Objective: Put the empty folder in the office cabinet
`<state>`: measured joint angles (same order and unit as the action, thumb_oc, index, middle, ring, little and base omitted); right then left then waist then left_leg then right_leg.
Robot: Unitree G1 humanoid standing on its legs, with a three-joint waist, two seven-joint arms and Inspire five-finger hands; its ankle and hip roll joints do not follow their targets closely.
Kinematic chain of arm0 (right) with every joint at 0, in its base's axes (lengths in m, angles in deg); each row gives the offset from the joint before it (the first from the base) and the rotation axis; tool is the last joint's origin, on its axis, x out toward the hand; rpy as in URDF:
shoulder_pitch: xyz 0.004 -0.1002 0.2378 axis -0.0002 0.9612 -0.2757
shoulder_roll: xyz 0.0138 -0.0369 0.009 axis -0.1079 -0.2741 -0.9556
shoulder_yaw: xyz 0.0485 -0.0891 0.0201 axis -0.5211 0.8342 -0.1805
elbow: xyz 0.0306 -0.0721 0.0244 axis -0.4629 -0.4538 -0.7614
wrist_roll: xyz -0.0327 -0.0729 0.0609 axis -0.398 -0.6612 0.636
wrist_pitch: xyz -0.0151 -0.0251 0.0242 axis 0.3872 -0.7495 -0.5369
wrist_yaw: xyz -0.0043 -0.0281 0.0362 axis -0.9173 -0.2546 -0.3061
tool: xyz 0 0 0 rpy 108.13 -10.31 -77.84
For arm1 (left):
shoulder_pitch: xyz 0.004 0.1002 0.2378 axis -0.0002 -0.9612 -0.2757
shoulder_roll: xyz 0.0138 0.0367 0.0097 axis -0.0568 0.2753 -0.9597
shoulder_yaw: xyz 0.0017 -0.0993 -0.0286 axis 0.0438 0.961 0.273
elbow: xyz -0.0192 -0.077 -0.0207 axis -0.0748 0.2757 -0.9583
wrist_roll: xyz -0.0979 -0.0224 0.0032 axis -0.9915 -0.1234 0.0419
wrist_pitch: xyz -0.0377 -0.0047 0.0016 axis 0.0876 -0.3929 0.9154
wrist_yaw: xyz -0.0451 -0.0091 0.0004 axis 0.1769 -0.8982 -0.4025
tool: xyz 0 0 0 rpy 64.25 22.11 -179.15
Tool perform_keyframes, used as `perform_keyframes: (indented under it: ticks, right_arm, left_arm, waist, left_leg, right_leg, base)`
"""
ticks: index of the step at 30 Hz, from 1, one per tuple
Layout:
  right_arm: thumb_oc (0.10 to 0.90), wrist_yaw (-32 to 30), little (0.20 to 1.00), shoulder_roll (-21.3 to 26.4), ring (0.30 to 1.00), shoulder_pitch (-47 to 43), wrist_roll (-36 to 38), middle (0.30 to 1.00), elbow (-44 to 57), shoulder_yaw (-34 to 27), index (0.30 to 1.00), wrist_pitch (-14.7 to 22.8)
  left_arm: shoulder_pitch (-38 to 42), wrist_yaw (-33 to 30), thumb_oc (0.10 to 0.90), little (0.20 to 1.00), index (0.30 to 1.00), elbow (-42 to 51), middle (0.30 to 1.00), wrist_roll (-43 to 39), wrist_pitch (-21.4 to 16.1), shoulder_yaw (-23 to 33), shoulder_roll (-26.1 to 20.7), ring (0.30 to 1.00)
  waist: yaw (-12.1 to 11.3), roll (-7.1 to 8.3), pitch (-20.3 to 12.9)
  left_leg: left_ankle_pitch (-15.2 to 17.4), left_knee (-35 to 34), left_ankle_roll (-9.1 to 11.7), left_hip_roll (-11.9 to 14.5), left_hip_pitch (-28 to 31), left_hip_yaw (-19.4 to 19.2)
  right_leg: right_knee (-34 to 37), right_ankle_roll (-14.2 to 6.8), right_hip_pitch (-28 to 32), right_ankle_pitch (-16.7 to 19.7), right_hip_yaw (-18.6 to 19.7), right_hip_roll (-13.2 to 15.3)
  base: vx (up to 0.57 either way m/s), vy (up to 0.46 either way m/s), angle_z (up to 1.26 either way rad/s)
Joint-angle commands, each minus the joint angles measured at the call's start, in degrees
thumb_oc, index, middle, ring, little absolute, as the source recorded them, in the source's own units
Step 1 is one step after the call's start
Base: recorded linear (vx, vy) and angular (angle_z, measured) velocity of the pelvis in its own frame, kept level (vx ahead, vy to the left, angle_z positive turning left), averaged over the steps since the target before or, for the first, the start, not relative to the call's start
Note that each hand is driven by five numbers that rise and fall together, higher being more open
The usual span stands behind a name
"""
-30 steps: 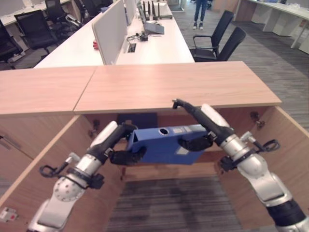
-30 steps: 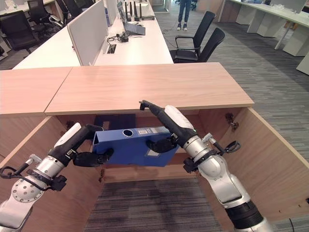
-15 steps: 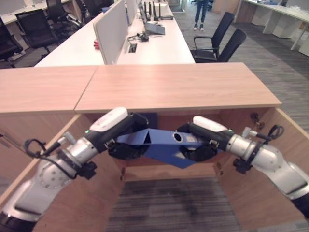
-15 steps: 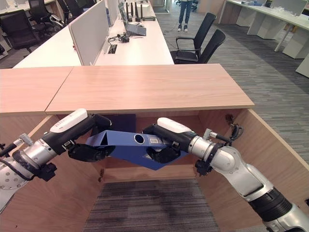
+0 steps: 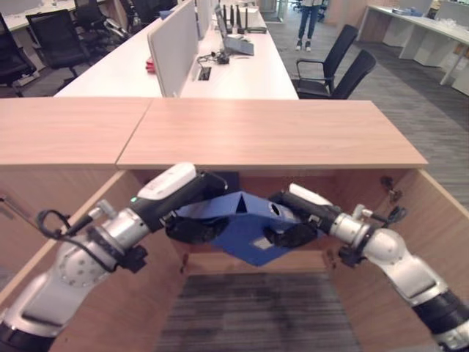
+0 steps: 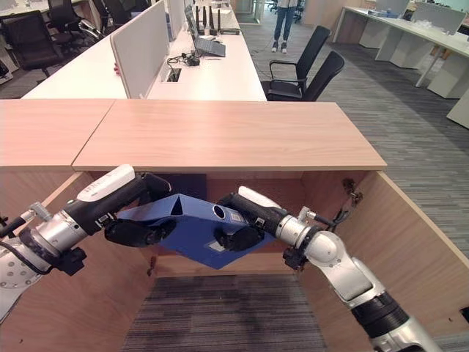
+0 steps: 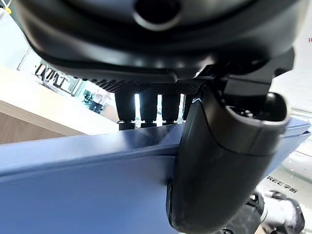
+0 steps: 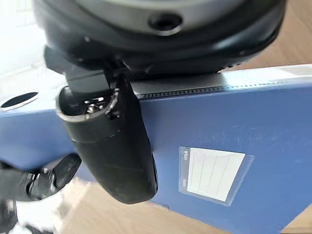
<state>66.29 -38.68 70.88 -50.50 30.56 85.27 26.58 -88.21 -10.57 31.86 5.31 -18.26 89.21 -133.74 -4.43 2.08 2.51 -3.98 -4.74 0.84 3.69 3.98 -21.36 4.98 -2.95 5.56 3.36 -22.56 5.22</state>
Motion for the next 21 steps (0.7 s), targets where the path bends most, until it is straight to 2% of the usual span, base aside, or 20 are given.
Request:
perform_keyframes:
  ticks: [1,5,6,7,11,14,15,21]
  right_arm:
    - [0.400,-0.14,0.300,-3.60,0.300,-1.36,5.28,0.300,1.50,6.74,0.300,1.35]
    - [0.400,-0.49,0.300,-6.41,0.300,0.17,10.99,0.300,-1.72,6.72,0.300,-0.16]
    - [0.400,-0.13,0.300,-7.16,0.300,1.09,14.00,0.300,-2.72,6.66,0.300,-0.80]
    - [0.400,-0.07,0.300,-7.16,0.300,1.10,14.12,0.300,-2.74,6.64,0.300,-0.80]
    - [0.400,0.33,0.300,-7.50,0.300,3.46,19.42,0.300,-4.18,5.89,0.300,-2.24]
    - [0.400,0.18,0.300,-7.91,0.300,4.91,22.96,0.300,-5.70,5.47,0.300,-2.85]
    - [0.400,0.37,0.300,-8.62,0.300,6.08,26.52,0.300,-6.60,4.99,0.300,-3.73]
    - [0.400,0.00,0.300,-9.96,0.300,9.86,32.89,0.300,-10.24,3.54,0.300,-5.65]
  left_arm:
    - [14.48,-5.90,0.400,0.300,0.300,9.80,0.300,-9.05,-8.88,1.20,2.97,0.300]
    - [14.11,-4.48,0.400,0.300,0.300,9.30,0.300,-11.17,-7.93,0.12,2.81,0.300]
    - [13.34,-3.26,0.579,0.568,0.568,8.69,0.568,-12.96,-7.16,-0.40,2.37,0.568]
    - [13.36,-3.13,0.800,0.900,0.900,8.64,0.900,-13.11,-7.19,-0.41,2.32,0.900]
    - [8.79,-0.32,0.800,0.900,0.900,6.16,0.900,-15.99,-5.68,-1.23,1.38,0.900]
    - [4.57,0.41,0.800,0.900,0.900,3.27,0.900,-17.07,-4.44,-1.42,2.48,0.900]
    - [1.64,0.06,0.800,0.900,0.900,0.51,0.900,-16.50,-3.62,-1.30,3.87,0.900]
    - [-5.85,0.69,0.800,0.900,0.900,-5.74,0.900,-16.26,-1.31,0.23,7.71,0.900]
  waist:
    - [0.39,0.06,-5.50]
    - [0.41,0.00,-5.46]
    - [0.39,0.04,-5.42]
    - [0.38,0.08,-5.46]
    - [0.32,0.16,-5.38]
    - [0.19,0.29,-5.30]
    - [0.09,0.41,-5.13]
    - [-0.15,0.59,-4.76]
  left_leg:
    - [2.55,-0.26,3.45,-0.43,-1.38,3.30]
    - [2.58,-0.26,3.37,-0.52,-1.37,3.17]
    - [2.56,-0.26,3.38,-0.51,-1.34,3.12]
    - [2.57,-0.26,3.38,-0.51,-1.34,3.11]
    - [2.53,-0.26,3.40,-0.50,-1.36,2.86]
    - [2.51,-0.26,3.39,-0.49,-1.37,2.78]
    - [2.45,-0.26,3.42,-0.44,-1.38,2.70]
    - [2.34,-0.26,3.43,-0.40,-1.50,2.74]
  right_leg:
    - [0.02,-4.19,0.62,-1.72,-2.33,1.03]
    - [0.02,-4.15,0.60,-1.63,-2.38,1.08]
    - [0.02,-4.14,0.56,-1.52,-2.36,1.12]
    - [0.02,-4.14,0.56,-1.53,-2.35,1.13]
    - [0.02,-4.12,0.51,-1.41,-2.35,1.17]
    - [0.02,-4.06,0.44,-1.33,-2.29,1.16]
    - [0.02,-3.98,0.46,-1.34,-2.40,1.14]
    - [0.02,-3.79,0.40,-1.43,-2.59,1.10]
  base:
    - [0.00,0.000,0.00]
    - [0.00,0.000,0.00]
    - [0.00,0.000,0.00]
    - [0.00,0.000,0.00]
    - [0.00,0.000,0.00]
    - [0.00,0.000,0.00]
    - [0.00,0.000,0.00]
    - [0.00,0.000,0.00]
